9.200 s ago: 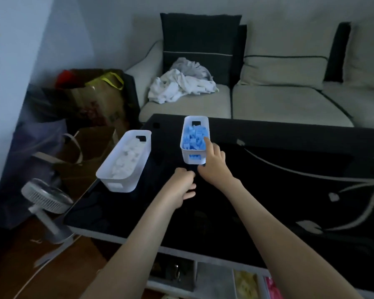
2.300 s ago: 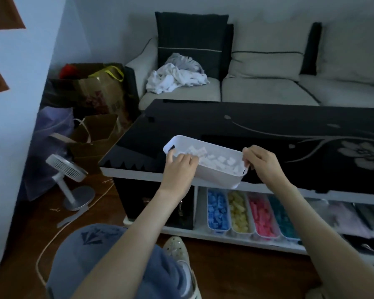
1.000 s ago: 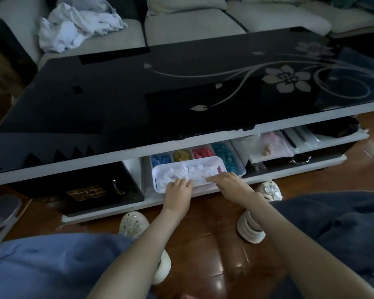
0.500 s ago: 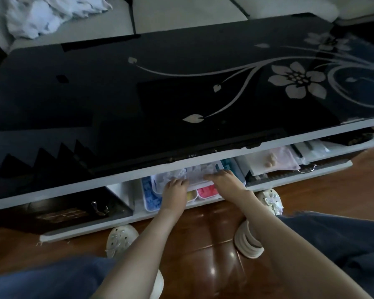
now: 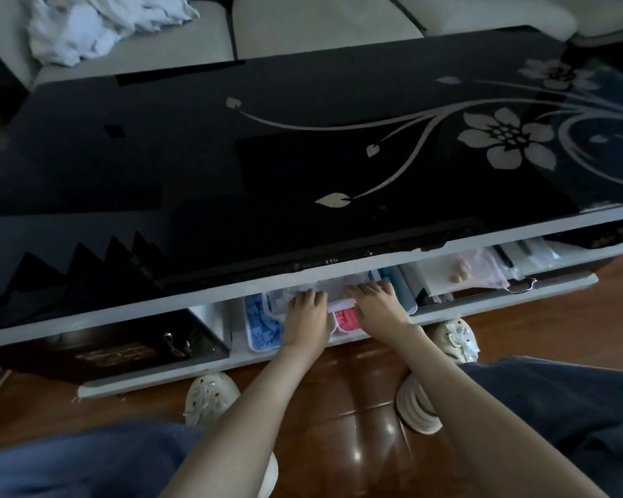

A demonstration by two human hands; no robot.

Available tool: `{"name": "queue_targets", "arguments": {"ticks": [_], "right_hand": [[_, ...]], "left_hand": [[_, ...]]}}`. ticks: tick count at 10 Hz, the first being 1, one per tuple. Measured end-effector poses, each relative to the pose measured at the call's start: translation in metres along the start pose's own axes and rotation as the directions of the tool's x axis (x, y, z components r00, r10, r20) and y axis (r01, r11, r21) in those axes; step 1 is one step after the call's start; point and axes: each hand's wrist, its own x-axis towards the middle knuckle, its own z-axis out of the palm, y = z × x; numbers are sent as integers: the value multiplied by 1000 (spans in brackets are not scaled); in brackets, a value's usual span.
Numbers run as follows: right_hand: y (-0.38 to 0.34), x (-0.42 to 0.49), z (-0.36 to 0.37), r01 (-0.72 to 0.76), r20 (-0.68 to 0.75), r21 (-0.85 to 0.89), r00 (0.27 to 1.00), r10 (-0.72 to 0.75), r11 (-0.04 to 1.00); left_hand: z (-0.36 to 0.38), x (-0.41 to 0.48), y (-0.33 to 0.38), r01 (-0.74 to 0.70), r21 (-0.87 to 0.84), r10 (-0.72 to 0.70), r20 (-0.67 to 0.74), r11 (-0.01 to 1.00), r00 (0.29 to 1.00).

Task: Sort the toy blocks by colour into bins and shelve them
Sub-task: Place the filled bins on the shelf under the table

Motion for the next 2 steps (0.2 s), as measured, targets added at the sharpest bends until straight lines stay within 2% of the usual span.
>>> {"name": "queue_targets", "arguments": {"ticks": [2], "right_hand": [[-18,-16,-12,-24,-50,0,998,24,1000]], "left_hand": [[-14,-16,14,-2,-66,0,-44,998,999]]}}
